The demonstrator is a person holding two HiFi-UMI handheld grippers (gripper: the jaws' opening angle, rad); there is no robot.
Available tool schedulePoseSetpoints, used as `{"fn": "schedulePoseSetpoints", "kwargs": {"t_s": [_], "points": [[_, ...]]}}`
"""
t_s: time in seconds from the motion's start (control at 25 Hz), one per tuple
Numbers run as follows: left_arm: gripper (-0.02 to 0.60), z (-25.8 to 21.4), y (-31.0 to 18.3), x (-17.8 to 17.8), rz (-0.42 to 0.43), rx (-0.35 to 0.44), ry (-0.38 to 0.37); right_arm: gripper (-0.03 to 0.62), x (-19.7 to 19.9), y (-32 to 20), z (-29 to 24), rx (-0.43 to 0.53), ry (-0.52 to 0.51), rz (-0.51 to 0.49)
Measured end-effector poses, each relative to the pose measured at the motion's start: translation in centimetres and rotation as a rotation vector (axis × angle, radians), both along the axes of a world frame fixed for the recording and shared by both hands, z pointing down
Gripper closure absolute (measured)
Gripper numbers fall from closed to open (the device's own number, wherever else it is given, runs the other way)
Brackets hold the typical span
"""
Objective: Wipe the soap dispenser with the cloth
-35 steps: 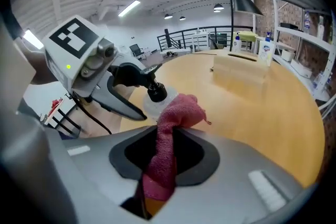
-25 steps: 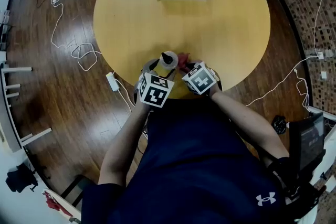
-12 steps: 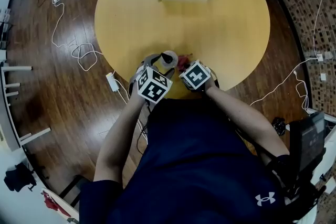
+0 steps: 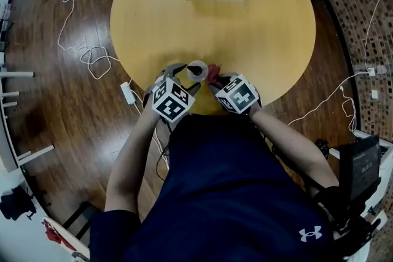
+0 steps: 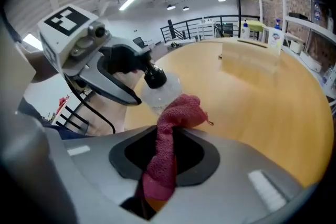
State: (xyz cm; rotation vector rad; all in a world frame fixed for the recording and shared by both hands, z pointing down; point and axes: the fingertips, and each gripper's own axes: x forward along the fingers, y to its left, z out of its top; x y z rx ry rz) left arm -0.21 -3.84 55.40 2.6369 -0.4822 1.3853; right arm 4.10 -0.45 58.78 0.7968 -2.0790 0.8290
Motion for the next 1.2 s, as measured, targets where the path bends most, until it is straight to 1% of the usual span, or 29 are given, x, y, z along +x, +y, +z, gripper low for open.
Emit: {"fn": "schedulePoseSetpoints", "kwargs": {"t_s": [0.04, 0.08, 0.12, 0.16, 0.2, 0.28, 0.32, 0.4, 0.44, 0.48, 0.52, 0.56, 0.64, 0.72, 0.76, 0.8, 0.84, 0.88, 0.92, 0.96, 1.04, 1.08, 1.12, 1.16, 1.2], "points": [[0.284, 0.5, 0.0, 0.2, 0.053, 0.018, -0.033, 0.5, 0.0, -0.1, 1.4, -0.027, 0.021, 0.008], [0.288, 0.8, -0.1, 0.3, 0.085, 0.037, -0.062, 0.5, 0.0, -0.3, 2.7, -0.055, 0.04, 0.019], [0.296, 1.0, -0.2, 0.3, 0.086, 0.048, -0.08, 0.5, 0.0, -0.3, 3.9, -0.085, 0.058, 0.028], [0.296, 0.9, -0.3, 0.2, 0.056, 0.048, -0.083, 0.5, 0.1, -0.2, 5.0, -0.117, 0.072, 0.038], [0.298, 0.9, -0.4, 0.2, -0.002, 0.04, -0.075, 0.5, 0.1, -0.1, 5.8, -0.148, 0.078, 0.049], [0.298, 0.7, -0.3, 0.4, -0.152, 0.022, -0.045, 0.5, 0.1, 0.4, 6.0, -0.184, 0.061, 0.071], [0.299, 0.6, -0.1, 0.5, -0.226, 0.012, -0.03, 0.5, 0.0, 0.5, 5.3, -0.183, 0.039, 0.078], [0.299, 0.3, 0.4, 0.6, -0.334, -0.031, 0.016, 0.5, -0.3, 0.5, 2.5, -0.132, -0.017, 0.082], [0.296, 0.1, 0.7, 0.6, -0.359, -0.064, 0.049, 0.5, -0.4, 0.4, 0.6, -0.092, -0.04, 0.082], [0.289, -0.1, 0.8, 0.5, -0.361, -0.094, 0.081, 0.499, -0.4, 0.4, -1.1, -0.054, -0.058, 0.077], [0.288, -0.4, 0.9, 0.2, -0.342, -0.109, 0.101, 0.5, -0.4, 0.4, -2.3, -0.025, -0.073, 0.067], [0.288, -0.6, 0.7, -0.1, -0.302, -0.104, 0.103, 0.5, -0.5, 0.4, -2.8, -0.008, -0.082, 0.054], [0.285, -0.5, 0.4, -0.5, -0.18, -0.065, 0.065, 0.5, -0.6, 0.5, -1.9, -0.017, -0.074, 0.036], [0.272, 0.3, 0.3, -0.2, -0.043, -0.029, 0.006, 0.5, -0.6, 0.4, 0.4, -0.063, -0.04, 0.046], [0.274, 0.7, 0.2, -0.1, 0.006, -0.013, -0.023, 0.499, -0.6, 0.2, 1.9, -0.091, -0.019, 0.055], [0.288, 1.0, 0.1, 0.0, 0.032, 0.001, -0.048, 0.5, -0.6, 0.2, 3.5, -0.122, 0.003, 0.062], [0.284, 1.1, 0.0, 0.1, 0.026, 0.005, -0.062, 0.499, -0.5, 0.3, 5.0, -0.154, 0.024, 0.068], [0.285, 1.2, 0.0, 0.1, -0.012, -0.006, -0.06, 0.5, -0.3, 0.4, 6.1, -0.183, 0.036, 0.074], [0.289, 1.3, 0.0, 0.1, -0.078, -0.028, -0.047, 0.5, -0.2, 0.6, 6.7, -0.205, 0.037, 0.083], [0.292, 1.3, 0.1, 0.2, -0.162, -0.056, -0.025, 0.5, -0.1, 0.8, 6.8, -0.22, 0.027, 0.094], [0.298, 1.3, 0.4, 0.5, -0.32, -0.102, 0.016, 0.499, 0.0, 1.0, 5.7, -0.23, -0.016, 0.113], [0.298, 1.2, 0.6, 0.6, -0.37, -0.116, 0.031, 0.499, 0.1, 0.9, 4.5, -0.216, -0.04, 0.116], [0.299, 1.0, 0.7, 0.7, -0.396, -0.13, 0.043, 0.499, 0.1, 0.8, 2.8, -0.186, -0.06, 0.112], [0.299, 0.8, 0.9, 0.6, -0.4, -0.143, 0.056, 0.499, 0.1, 0.6, 0.9, -0.144, -0.075, 0.099], [0.298, 0.6, 1.0, 0.5, -0.385, -0.151, 0.068, 0.5, 0.0, 0.5, -0.8, -0.1, -0.085, 0.079]]}}
